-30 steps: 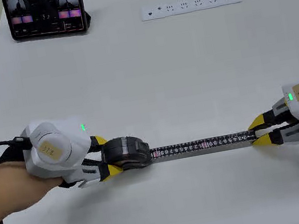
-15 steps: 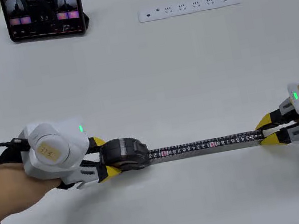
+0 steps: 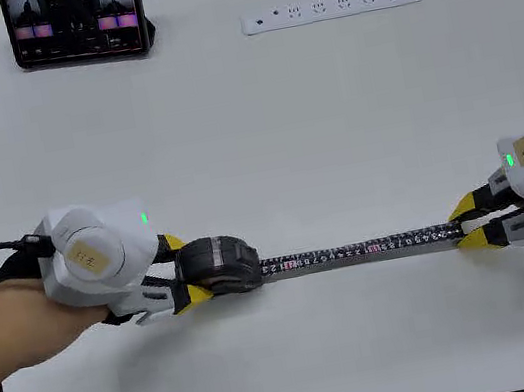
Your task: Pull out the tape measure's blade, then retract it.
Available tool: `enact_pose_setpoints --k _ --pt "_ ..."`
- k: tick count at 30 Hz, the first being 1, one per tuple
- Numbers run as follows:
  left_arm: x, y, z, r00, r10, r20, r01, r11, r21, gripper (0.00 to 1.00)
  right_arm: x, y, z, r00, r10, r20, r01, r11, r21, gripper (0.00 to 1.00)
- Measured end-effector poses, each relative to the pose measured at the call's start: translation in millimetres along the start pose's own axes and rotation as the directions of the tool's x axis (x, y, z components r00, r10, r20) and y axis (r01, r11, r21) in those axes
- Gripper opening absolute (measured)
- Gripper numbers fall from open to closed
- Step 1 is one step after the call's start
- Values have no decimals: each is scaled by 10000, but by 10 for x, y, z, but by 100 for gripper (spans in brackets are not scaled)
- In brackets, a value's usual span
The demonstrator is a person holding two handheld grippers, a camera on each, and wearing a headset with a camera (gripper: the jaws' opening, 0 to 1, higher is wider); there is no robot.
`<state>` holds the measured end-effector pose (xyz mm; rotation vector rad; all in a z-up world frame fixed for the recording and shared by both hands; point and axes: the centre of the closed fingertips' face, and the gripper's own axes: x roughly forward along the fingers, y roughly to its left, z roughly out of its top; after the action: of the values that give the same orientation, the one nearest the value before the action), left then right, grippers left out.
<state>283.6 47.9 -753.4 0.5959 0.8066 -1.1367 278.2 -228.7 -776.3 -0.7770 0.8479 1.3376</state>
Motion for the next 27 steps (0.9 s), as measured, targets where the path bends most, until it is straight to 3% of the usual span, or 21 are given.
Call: enact_pose_setpoints --k 13,24,27 --pt "-6 -4 17 9999 -33 137 34 10000 -62 27 -1 -11 -20 9997 20 -262 -22 10000 -63 12" --pt "-6 -2 24 9997 -104 212 106 9999 -106 27 -24 -36 22 9999 -126 28 125 9997 204 13" --pt "-9 -5 22 9997 -114 195 116 9998 -128 28 -31 -33 39 9998 -167 96 163 9989 432 18"
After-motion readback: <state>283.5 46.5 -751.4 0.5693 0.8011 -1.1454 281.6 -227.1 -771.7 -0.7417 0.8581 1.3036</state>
